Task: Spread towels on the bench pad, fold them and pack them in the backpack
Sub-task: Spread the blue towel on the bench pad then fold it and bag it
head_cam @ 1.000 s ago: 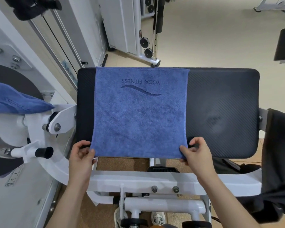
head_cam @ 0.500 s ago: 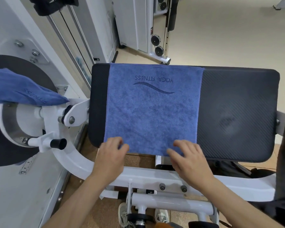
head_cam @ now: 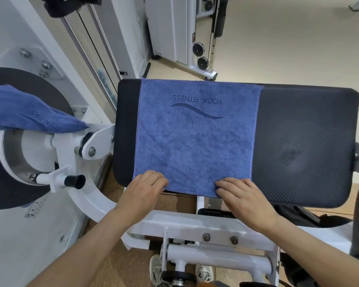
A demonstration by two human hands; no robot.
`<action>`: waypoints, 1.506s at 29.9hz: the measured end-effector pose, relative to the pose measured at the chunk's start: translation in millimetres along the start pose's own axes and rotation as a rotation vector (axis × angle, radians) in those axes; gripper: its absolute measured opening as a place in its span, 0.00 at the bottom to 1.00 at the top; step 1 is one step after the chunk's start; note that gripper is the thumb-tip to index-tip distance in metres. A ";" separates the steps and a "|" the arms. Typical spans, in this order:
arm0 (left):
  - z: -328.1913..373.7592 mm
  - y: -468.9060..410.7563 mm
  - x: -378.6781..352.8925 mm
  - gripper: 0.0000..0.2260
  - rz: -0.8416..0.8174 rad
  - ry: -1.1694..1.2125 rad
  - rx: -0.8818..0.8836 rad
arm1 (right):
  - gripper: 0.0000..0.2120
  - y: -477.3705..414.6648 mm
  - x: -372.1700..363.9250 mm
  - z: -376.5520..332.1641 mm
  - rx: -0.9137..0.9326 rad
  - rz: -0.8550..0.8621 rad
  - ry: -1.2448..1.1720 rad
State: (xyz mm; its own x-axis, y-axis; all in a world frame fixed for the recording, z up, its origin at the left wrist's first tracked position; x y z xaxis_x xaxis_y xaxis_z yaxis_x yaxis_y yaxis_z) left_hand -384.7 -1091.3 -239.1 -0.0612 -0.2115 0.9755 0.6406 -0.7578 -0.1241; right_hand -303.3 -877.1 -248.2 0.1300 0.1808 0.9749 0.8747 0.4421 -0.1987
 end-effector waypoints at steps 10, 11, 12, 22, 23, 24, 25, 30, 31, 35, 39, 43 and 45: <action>-20.5 9.2 9.4 0.15 0.001 -0.055 0.162 | 0.08 -9.4 13.1 9.5 -0.030 0.005 -0.071; -23.7 10.0 9.7 0.14 -0.033 -0.009 0.175 | 0.08 -11.1 17.4 12.3 -0.040 -0.018 -0.089; -25.8 12.3 7.3 0.12 -0.110 0.045 0.192 | 0.09 -12.9 21.4 14.8 -0.067 -0.047 -0.129; -79.7 -10.4 60.6 0.03 -0.006 0.932 0.667 | 0.05 -43.6 65.7 93.7 -0.590 -0.388 -1.108; -87.4 -19.7 69.7 0.04 0.053 0.977 0.690 | 0.04 -50.7 77.4 105.7 -0.643 -0.249 -1.157; -95.6 -32.0 75.5 0.04 0.113 1.017 0.705 | 0.03 -59.0 88.3 119.6 -0.694 -0.105 -1.140; -102.4 -43.5 77.3 0.05 0.172 1.041 0.736 | 0.02 -67.1 96.5 130.6 -0.737 0.024 -1.071; -126.4 -82.6 80.3 0.02 0.401 0.935 0.834 | 0.02 -95.3 111.4 156.2 -0.800 0.201 -0.575; -129.0 -84.7 78.9 0.01 0.403 0.916 0.849 | 0.02 -98.1 110.7 155.1 -0.789 0.185 -0.508; -135.4 -88.0 79.0 0.04 0.406 0.783 0.875 | 0.06 -104.4 104.5 151.7 -0.727 0.176 -0.305; -126.1 -94.2 92.0 0.05 0.376 0.498 0.849 | 0.09 -103.6 104.4 151.6 -0.726 0.191 -0.196; -120.5 -103.0 99.2 0.09 0.329 0.202 0.693 | 0.15 -103.7 106.5 159.2 -0.672 0.024 -0.261; -121.8 -107.4 99.5 0.10 0.276 0.128 0.636 | 0.17 -106.3 106.8 160.9 -0.647 -0.070 -0.245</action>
State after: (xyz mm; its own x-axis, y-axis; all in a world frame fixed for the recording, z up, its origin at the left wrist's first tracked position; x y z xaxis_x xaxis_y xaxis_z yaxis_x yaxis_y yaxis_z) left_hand -552.8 -1106.2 -150.9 0.1033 -0.4446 0.8898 0.9665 -0.1665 -0.1954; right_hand -457.5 -763.4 -139.2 0.0204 0.3975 0.9174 0.9896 -0.1387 0.0381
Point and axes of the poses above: each hand's wrist, its own y-axis away from the middle knuckle, its own x-axis out of the back of the hand, z = x × y, the point moved 8 cm from there along -y, towards the middle knuckle, and after that the axes turned 5 degrees about -z, right-handed, at the moved point
